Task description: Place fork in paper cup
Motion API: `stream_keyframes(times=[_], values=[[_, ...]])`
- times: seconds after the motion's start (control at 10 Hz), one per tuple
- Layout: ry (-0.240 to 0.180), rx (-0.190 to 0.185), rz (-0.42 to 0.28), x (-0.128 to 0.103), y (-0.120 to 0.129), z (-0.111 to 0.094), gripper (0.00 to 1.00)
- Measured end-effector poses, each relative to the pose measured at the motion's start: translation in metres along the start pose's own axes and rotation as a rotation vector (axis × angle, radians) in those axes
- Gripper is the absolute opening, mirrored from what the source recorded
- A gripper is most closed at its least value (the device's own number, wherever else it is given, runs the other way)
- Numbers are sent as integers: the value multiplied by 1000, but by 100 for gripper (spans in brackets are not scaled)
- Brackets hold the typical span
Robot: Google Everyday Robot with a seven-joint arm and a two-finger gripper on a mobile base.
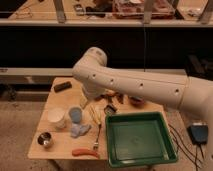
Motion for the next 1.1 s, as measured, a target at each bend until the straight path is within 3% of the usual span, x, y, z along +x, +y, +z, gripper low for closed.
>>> stream_keyframes(times=[0.2, 0.6, 0.9, 1.1], values=[[5, 14, 114, -21, -20, -4, 80], [-10, 13, 169, -28, -23, -4, 80], [-97, 22, 238, -35, -29, 25, 80], [-165, 68, 268, -52, -49, 53, 80]])
